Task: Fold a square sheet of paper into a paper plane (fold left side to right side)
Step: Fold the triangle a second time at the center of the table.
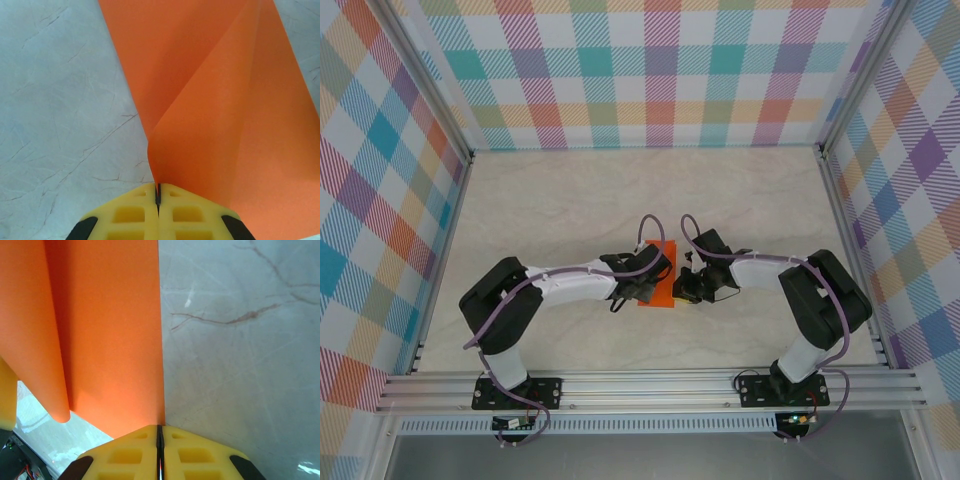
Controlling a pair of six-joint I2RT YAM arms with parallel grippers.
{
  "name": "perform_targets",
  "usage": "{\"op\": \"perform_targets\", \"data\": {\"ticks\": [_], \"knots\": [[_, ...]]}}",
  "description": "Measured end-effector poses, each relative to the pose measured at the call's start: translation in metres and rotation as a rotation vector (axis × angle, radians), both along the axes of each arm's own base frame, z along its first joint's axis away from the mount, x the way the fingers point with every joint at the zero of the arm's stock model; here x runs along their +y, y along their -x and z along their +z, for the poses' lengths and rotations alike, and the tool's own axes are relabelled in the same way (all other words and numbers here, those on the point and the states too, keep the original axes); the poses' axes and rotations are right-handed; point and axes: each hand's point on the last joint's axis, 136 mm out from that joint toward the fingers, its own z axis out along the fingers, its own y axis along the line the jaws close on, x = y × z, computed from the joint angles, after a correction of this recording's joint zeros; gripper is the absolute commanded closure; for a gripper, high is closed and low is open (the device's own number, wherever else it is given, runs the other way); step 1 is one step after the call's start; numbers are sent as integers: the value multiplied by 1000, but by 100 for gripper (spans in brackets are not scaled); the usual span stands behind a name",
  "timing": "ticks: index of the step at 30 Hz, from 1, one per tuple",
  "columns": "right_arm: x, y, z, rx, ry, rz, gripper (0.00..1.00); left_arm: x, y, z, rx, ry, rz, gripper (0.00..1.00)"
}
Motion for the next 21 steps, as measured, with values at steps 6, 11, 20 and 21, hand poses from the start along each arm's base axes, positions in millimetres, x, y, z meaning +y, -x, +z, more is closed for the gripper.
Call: {"op": "perform_targets", "data": {"ticks": [6,11,20,21], "knots": [[0,0,0,5,4,0,90,-4,-3,-1,3,4,-4,100],[0,0,0,7,7,3,90,-6,-4,-6,11,-8,-14,100],[0,0,0,7,13,15,90,-8,-5,-11,15,-18,-20,100],[0,0,0,8,13,16,90,-8,-6,-12,14,-16,-20,100]]}}
